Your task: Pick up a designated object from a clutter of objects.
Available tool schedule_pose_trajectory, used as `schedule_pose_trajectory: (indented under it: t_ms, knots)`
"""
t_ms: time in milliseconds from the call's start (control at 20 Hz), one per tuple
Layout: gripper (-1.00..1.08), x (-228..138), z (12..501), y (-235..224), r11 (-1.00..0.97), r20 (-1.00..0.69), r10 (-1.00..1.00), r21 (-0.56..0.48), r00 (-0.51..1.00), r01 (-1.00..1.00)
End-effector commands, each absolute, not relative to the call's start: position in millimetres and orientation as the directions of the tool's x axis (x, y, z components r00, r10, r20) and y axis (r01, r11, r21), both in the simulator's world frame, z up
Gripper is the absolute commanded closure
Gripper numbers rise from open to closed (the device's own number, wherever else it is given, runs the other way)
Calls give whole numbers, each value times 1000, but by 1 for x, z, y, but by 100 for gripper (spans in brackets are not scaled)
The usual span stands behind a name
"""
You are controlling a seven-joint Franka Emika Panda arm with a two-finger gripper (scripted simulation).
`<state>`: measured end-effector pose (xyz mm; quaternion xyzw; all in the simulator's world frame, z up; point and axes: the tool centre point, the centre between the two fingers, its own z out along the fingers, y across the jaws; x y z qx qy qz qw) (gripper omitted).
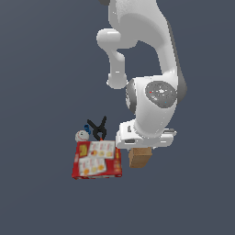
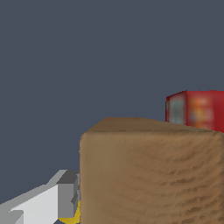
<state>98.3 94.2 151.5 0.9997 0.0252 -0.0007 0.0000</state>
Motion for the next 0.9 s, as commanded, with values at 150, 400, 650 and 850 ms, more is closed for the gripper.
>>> schedule_pose_trajectory:
  t_ms: [150,400,650,850]
  knots:
    - [-92,100,142,95,-999,0,50,0,999,50]
    - [108,100,143,95,-999,0,50,0,999,50]
    - [108,100,143,95,-999,0,50,0,999,50]
    - [108,99,144,95,-999,-1,50,0,999,50]
